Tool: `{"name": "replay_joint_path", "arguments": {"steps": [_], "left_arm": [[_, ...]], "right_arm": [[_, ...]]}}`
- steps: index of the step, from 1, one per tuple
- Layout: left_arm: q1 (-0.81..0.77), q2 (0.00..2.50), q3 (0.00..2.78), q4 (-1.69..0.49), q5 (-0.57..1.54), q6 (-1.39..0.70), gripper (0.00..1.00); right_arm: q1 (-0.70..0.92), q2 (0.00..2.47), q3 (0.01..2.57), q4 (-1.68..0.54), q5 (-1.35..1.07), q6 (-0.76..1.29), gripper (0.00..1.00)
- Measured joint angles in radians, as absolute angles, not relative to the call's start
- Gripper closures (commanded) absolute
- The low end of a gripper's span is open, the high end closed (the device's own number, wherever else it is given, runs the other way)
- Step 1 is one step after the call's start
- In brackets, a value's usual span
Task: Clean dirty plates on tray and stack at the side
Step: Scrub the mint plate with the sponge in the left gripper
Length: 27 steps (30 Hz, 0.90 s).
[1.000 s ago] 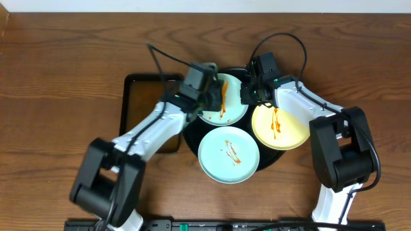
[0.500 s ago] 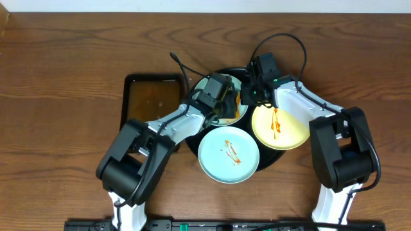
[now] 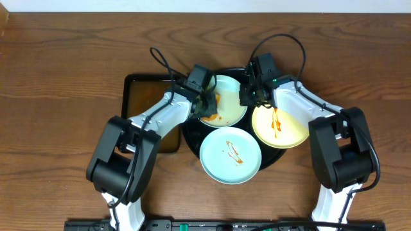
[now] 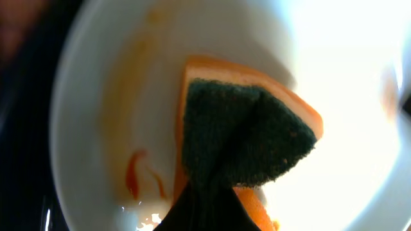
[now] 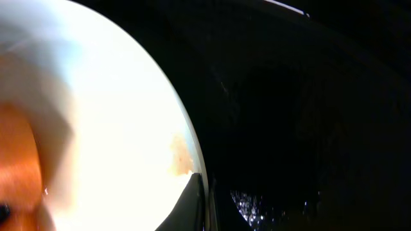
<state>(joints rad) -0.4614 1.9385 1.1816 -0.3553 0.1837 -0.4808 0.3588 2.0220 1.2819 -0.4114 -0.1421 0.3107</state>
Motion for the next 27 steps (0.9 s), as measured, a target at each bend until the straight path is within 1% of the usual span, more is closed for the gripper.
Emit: {"name": "replay_joint_path", "arguments": {"steps": [3,7,10,13,17,22,27], "left_arm": [[-0.482,1.924,1.177,-0.364,0.181,-0.440,0.93],[-0.488,1.887,1.147,-0.289,0.185,-0.418,0.93],[-0.493,1.849,1.142,-0.215,0.189,-0.419,0.93],[-0.497,1.819,1.142,-0.205,0.197,-0.451,0.93],[-0.525,1.828,1.141,-0.208,0.196,-0.484,0.92],[-0.610,1.864,1.141,-0.205,0.197,-0.501,0.93],[-0.618,1.917,1.141,-0.210,0.168,-0.502,0.93]], "right_arm": [[0.361,2.022,1.282,-0.412,-0.142,0.311,0.99],[0.361,2.021,1.282,-0.421,-0.142,0.311,0.99],[0.361,2.020,1.283,-0.425,-0.142,0.311,0.99],[0.361,2.020,1.284,-0.427,-0.142,0.311,0.99],[0.361,2.020,1.284,-0.427,-0.142,0.311,0.99],[0.361,2.020,1.284,-0.428,-0.142,0.311,0.99],[0.361,2.020,1.284,-0.432,-0.142,0.311,0.99]]}}
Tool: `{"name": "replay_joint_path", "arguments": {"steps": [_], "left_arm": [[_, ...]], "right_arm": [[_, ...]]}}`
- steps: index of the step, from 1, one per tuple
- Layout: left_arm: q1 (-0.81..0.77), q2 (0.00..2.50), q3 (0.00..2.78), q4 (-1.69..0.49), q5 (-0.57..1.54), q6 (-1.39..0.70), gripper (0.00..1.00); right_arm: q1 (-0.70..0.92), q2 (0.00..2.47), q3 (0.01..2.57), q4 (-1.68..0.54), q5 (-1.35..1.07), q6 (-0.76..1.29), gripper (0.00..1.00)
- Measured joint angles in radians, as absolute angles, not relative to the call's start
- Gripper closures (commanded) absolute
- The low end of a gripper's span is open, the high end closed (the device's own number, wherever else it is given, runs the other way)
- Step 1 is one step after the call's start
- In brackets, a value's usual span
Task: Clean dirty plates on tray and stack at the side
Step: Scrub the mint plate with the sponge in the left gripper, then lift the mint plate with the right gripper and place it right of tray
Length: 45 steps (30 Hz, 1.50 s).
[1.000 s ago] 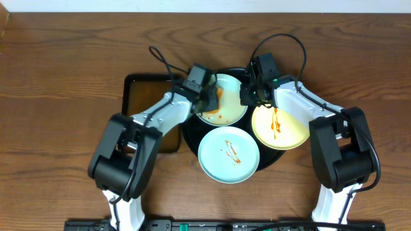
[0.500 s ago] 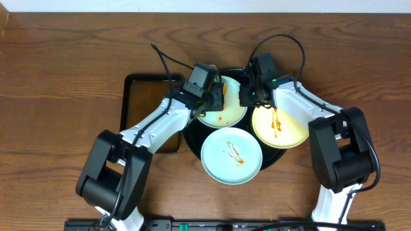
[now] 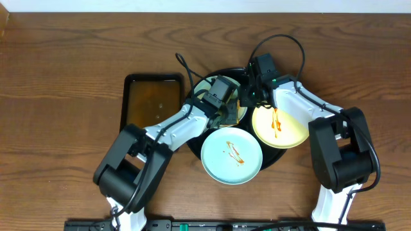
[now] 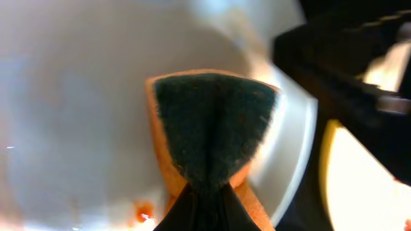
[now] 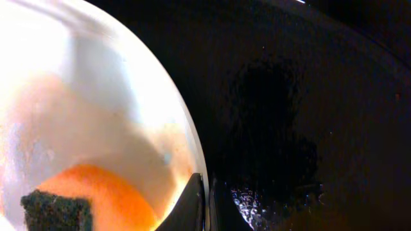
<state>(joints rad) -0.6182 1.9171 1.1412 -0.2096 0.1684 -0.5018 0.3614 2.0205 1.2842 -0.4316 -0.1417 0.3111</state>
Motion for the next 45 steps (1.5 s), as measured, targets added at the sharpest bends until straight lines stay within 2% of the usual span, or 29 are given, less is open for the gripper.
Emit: {"name": "replay_joint_path", "arguments": {"steps": [5,12,21,27,29,30,36,38,43,45], "left_arm": [[-0.585,1.919,1.145,-0.281,0.074,-0.493,0.93],[-0.445,1.919,1.149,-0.308,0.013,-0.463,0.92],[-0.444,1.905,1.155,-0.318,-0.108,-0.383,0.92],[-0.416,1.731,1.155,-0.412,-0.200,-0.362,0.93],[-0.408,1.655,1.155,-0.441,-0.229,-0.361,0.92],[-0.408,1.639,1.155,-0.451,-0.239,-0.361,0.92],[-0.384,1.591,1.155,-0.541,-0.295,-0.366,0.92],[-0.347,1.591,1.154,-0.587,-0.297,-0.388,0.92],[-0.234,1.591,1.154,-0.599,-0.246,-0.420,0.92],[-0.196,1.591,1.154,-0.599,-0.214,-0.423,0.92]], "right_arm": [[0.361,2.020,1.287,-0.442,-0.150,0.312,0.99],[0.361,2.020,1.289,-0.448,-0.150,0.329,0.99],[0.367,2.020,1.289,-0.458,-0.168,0.379,0.99],[0.369,2.020,1.289,-0.458,-0.165,0.383,0.99],[0.369,2.020,1.289,-0.458,-0.165,0.383,0.95],[0.369,2.020,1.288,-0.456,-0.165,0.383,0.87],[0.370,2.021,1.281,-0.415,-0.129,0.386,0.81],[0.370,2.021,1.280,-0.396,-0.123,0.386,0.83],[0.371,2.021,1.280,-0.380,-0.119,0.388,0.98],[0.374,2.023,1.280,-0.388,-0.128,0.384,0.99]]}}
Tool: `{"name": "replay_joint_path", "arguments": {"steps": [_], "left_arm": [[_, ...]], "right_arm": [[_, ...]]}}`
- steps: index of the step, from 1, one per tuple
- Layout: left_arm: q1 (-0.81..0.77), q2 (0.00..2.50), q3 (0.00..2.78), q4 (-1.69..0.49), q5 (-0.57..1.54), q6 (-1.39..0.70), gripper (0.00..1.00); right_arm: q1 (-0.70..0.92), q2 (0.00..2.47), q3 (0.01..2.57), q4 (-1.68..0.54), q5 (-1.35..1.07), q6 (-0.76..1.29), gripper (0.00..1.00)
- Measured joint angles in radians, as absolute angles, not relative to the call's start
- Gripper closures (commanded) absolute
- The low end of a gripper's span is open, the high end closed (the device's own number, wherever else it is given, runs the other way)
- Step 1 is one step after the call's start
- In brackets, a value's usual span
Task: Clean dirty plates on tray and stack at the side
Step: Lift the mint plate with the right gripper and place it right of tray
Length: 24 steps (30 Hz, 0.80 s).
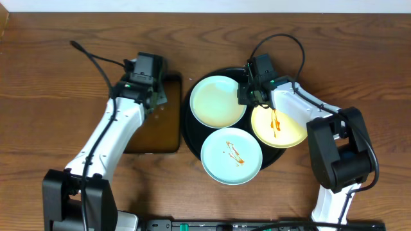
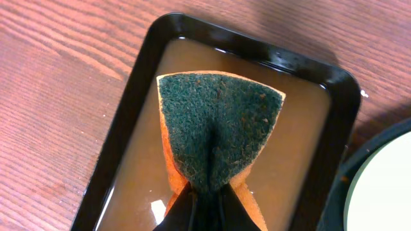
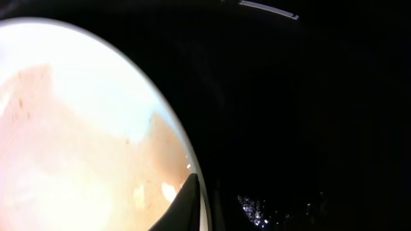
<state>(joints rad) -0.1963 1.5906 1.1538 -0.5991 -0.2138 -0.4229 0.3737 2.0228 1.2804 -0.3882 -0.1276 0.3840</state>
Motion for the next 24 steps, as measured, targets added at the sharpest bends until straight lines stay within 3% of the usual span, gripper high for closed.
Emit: {"name": "replay_joint_path", "arguments": {"steps": [19,24], "left_arm": [[-0.171,1.591,1.134,-0.610,-0.163,-0.427,0.88],[-0.171,1.591,1.134,-0.610,-0.163,-0.427,0.88]], "right_arm": [[0.384,1.871,1.274,-0.358,-0.178,0.243,0.99],[0.384,1.860,1.274,-0.378,-0.078,0.195,0.99]]}}
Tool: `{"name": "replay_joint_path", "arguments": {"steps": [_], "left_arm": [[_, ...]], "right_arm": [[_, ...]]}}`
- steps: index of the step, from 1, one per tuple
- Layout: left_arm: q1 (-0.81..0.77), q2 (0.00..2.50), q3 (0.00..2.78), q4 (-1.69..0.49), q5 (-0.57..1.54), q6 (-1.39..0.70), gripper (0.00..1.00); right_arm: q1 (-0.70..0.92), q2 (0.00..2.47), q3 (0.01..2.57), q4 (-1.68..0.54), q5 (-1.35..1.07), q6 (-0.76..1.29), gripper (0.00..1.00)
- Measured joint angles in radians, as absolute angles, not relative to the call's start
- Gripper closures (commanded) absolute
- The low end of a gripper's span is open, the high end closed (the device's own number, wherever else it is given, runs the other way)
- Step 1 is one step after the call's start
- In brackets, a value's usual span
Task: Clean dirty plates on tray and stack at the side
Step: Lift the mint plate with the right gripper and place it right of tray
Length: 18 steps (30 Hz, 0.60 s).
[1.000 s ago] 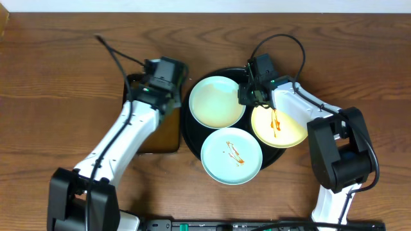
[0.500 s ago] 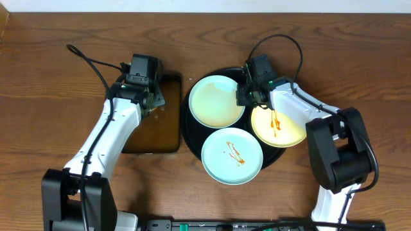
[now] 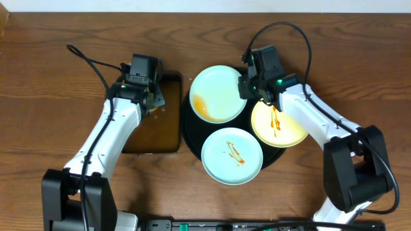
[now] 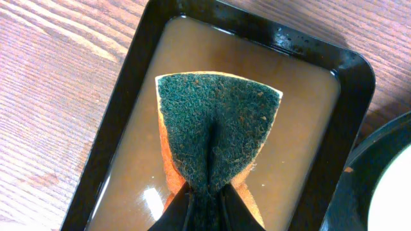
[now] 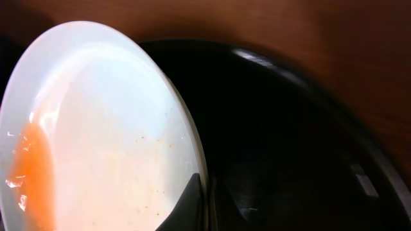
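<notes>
A round black tray [image 3: 192, 137] carries three plates. The pale green plate [image 3: 218, 94] at the top is tilted, with orange liquid pooled at its left. My right gripper [image 5: 207, 192] is shut on this plate's right rim [image 5: 192, 141], which is raised off the tray. Below it lie a light blue plate [image 3: 231, 155] with a sauce streak and a yellow plate [image 3: 279, 125] with red sauce. My left gripper [image 4: 205, 206] is shut on an orange sponge [image 4: 215, 138], green pad up, over the brown water.
A black rectangular tub [image 4: 128, 83] of brown water sits just left of the tray on the wooden table [image 3: 58, 128]. Arm cables loop above both wrists. The two arms' bases stand at the near edge.
The right gripper has raised the green plate's right rim, so the plate now tilts and orange liquid has gathered at its left. The left gripper with the sponge stays over the tub.
The sponge was pressed on the green plate's left part among sauce smears while the right gripper pinched its rim. Then the sponge was at the plate's right part. Later it was over the tub, leaving a pale film on the plate. Now the plate is tilted.
</notes>
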<state>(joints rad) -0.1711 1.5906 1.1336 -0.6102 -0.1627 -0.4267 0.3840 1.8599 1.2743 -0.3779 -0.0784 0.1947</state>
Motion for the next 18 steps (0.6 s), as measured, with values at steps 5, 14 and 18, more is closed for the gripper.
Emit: {"name": "replay_joint_path", "arguments": {"steps": [5,14,18], "left_arm": [[-0.171,1.591,1.134,-0.611,-0.163,-0.430,0.93],[-0.171,1.591,1.134,-0.609,-0.163,-0.323,0.93],[-0.170,1.591,1.131,-0.609,-0.162,-0.283,0.93]], "right_arm": [[0.384,1.730,1.274,-0.397,0.101,0.093,0.99],[0.484,1.630,1.274,-0.451,0.447,-0.052,0.99],[0.569,1.630,1.274,-0.412,0.626,-0.125,0.99]]}}
